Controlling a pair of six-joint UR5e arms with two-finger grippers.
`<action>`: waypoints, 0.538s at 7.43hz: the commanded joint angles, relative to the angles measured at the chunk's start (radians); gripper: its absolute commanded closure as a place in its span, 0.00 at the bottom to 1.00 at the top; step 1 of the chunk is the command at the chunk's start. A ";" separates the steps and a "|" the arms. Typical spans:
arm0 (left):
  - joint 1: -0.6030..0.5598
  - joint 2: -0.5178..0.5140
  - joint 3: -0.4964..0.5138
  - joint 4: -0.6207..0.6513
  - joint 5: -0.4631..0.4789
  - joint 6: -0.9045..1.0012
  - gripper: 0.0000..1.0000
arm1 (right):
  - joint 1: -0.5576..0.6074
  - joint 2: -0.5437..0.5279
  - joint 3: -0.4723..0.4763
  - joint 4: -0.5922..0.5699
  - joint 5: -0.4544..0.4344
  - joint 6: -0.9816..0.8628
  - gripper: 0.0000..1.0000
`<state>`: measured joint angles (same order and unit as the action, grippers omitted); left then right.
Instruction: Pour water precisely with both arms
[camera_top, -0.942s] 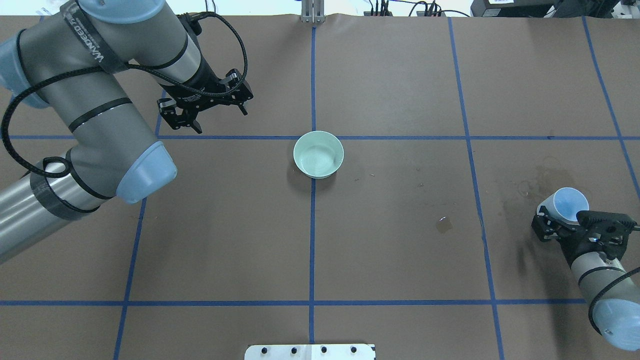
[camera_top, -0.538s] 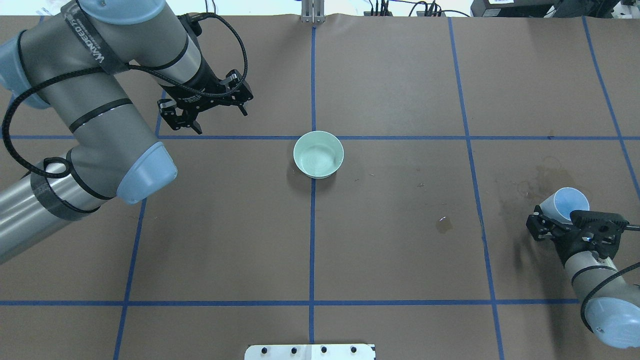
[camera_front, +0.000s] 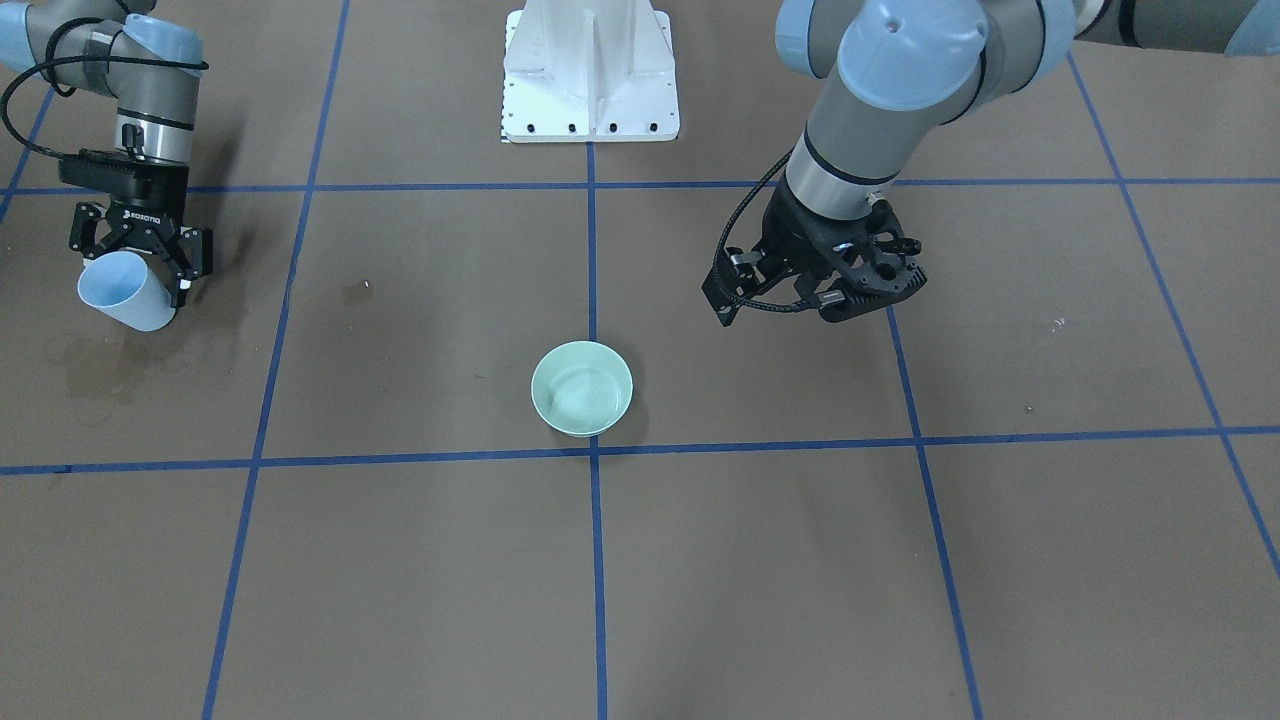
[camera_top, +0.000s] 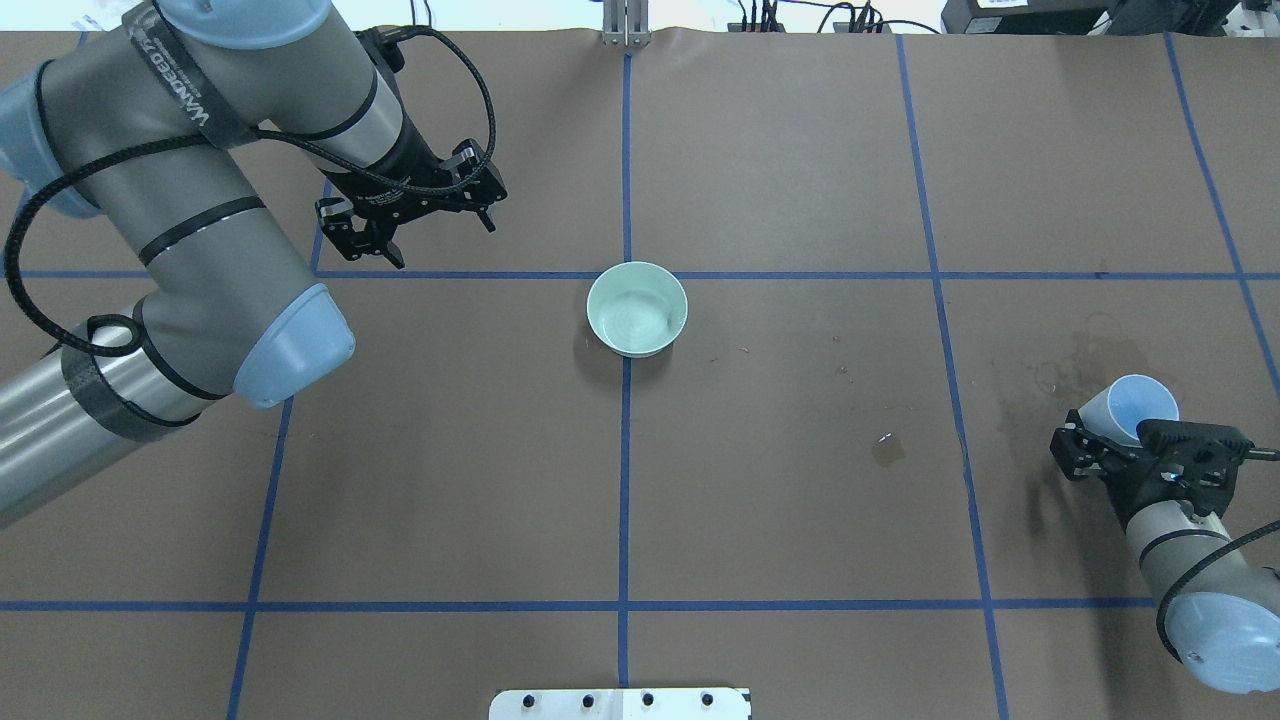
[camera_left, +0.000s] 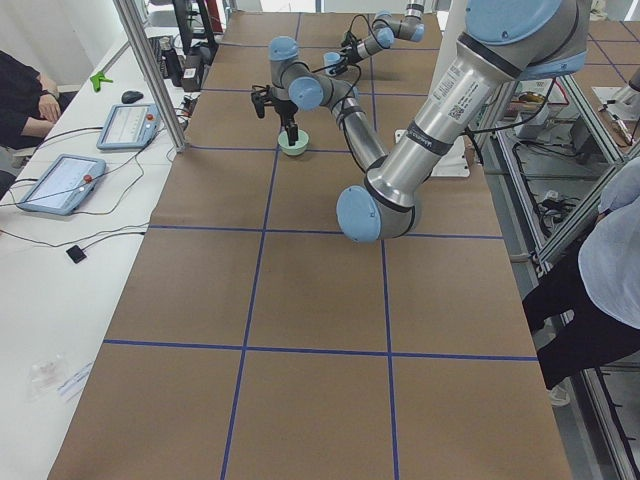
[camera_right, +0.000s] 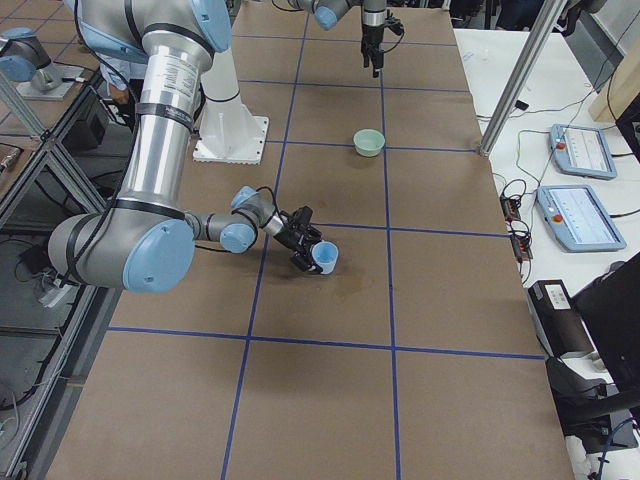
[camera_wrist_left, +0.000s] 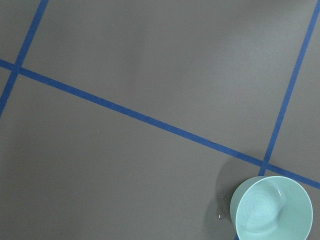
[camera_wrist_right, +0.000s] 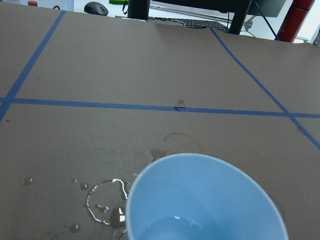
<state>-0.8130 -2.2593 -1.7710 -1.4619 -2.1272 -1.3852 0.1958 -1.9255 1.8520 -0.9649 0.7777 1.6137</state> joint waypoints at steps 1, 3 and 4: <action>0.000 0.000 -0.001 0.000 0.000 0.000 0.00 | 0.010 0.003 -0.002 0.000 0.002 -0.002 0.00; 0.000 0.000 0.001 0.000 0.000 0.000 0.00 | 0.016 0.005 -0.004 0.000 0.002 -0.008 0.00; 0.000 0.001 0.001 0.000 0.000 0.000 0.00 | 0.016 0.005 -0.007 0.000 0.002 -0.006 0.00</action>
<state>-0.8130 -2.2593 -1.7704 -1.4619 -2.1276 -1.3852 0.2105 -1.9210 1.8479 -0.9649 0.7792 1.6074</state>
